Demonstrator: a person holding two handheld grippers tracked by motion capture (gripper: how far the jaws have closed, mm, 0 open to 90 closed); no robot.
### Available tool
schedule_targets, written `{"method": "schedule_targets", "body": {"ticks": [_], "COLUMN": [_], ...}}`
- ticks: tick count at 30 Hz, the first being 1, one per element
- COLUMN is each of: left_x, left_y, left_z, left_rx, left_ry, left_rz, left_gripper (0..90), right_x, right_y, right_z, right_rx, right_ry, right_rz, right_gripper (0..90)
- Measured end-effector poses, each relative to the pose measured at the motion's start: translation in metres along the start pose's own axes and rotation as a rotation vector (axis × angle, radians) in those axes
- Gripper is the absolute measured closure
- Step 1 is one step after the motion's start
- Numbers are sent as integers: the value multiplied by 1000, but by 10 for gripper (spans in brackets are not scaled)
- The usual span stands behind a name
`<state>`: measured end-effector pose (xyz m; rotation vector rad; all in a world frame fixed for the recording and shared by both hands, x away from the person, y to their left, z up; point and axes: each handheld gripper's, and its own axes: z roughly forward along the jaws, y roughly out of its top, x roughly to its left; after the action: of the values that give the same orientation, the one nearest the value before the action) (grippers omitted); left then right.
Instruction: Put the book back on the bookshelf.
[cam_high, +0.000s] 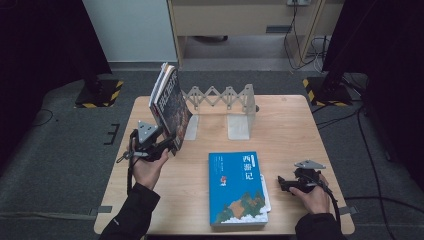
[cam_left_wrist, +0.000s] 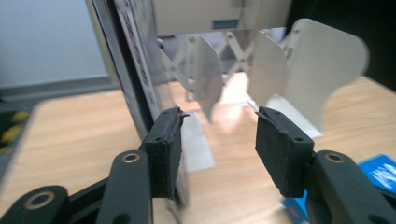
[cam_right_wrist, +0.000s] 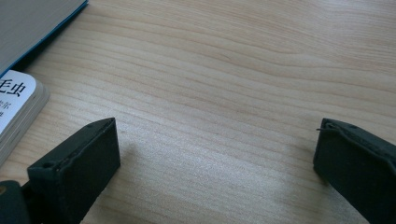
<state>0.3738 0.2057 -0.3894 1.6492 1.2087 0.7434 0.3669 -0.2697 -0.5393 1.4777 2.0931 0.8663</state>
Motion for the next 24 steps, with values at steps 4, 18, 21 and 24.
{"method": "schedule_targets", "body": {"ticks": [4, 18, 21, 24], "left_x": [2, -5, -9, -13], "left_y": [-13, -61, -69, -77], "left_z": [2, 23, 29, 34], "left_rx": [29, 158, 180, 210], "left_ry": [-20, -174, -233, -268], "left_rz": [10, 27, -7, -21], "left_gripper": [466, 393, 380, 370], "right_x": [0, 6, 11, 17], "right_y": [1, 17, 20, 24], "right_z": [-1, -22, -28, -31], "right_rx": [-3, -93, -132, -163], "right_ry": [-17, 16, 40, 61], "right_rz": [20, 31, 29, 23], "right_gripper": [46, 197, 200, 204]}}
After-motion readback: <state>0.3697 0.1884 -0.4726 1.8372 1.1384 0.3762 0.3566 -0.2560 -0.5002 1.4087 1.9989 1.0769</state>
